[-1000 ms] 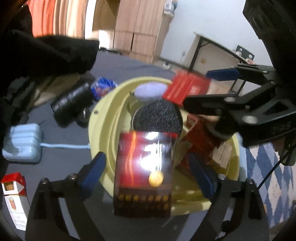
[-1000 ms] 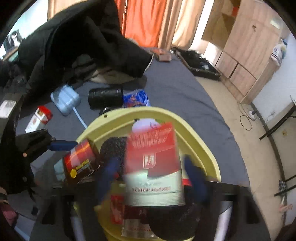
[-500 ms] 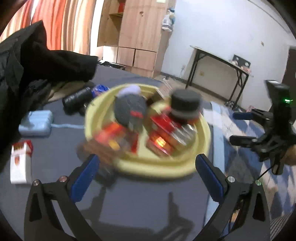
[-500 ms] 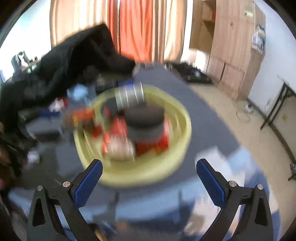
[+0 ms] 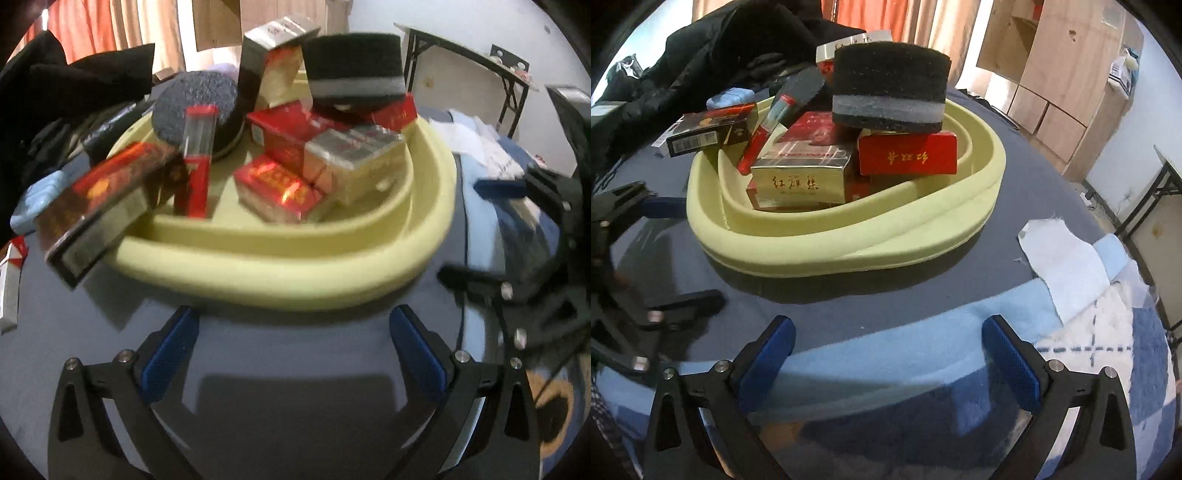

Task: Organize rigid objects

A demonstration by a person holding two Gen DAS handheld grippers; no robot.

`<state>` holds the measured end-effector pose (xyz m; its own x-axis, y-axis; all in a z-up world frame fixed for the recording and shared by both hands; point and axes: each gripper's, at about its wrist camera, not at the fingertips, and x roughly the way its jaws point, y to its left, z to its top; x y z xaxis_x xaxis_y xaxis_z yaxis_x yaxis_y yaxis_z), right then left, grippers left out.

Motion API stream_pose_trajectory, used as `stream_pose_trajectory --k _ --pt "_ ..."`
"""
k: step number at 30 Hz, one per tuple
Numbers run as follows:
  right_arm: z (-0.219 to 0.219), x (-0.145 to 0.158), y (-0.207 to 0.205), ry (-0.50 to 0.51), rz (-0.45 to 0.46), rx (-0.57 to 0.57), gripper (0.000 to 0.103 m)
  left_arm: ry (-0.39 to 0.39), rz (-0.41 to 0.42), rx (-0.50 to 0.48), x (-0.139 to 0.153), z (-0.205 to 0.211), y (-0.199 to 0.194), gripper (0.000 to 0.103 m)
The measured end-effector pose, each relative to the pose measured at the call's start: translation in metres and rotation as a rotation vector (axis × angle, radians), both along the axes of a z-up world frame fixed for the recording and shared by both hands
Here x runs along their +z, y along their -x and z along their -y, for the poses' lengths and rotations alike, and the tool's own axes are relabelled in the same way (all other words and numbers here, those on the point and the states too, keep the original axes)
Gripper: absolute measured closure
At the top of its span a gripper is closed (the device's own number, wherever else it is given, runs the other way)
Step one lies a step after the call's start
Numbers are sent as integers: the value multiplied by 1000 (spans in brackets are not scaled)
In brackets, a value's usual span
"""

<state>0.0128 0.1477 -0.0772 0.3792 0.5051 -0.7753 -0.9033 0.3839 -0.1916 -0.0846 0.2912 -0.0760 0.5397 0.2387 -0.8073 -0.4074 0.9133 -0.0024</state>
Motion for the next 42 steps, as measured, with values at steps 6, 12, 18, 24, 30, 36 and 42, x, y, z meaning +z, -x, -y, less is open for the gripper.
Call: stream_pose_trajectory --k 6,12,18,24,30,36,42 --pt "0 -2 1 -17 -2 2 0 19 7 0 0 -5 1 0" --pt "7 3 0 -18 -2 2 0 12 8 -1 2 -7 5 0" --pt "6 3 0 -18 0 2 0 17 8 -1 0 -3 4 0" --pt "6 3 0 -18 -2 2 0 16 7 -1 0 -3 4 0" --pt "6 3 0 -18 0 2 0 16 7 -1 1 -3 4 0" --pt "5 2 0 -18 0 2 0 19 8 -2 0 -3 4 0" --pt "6 3 0 -18 0 3 0 18 8 -2 0 -3 4 0"
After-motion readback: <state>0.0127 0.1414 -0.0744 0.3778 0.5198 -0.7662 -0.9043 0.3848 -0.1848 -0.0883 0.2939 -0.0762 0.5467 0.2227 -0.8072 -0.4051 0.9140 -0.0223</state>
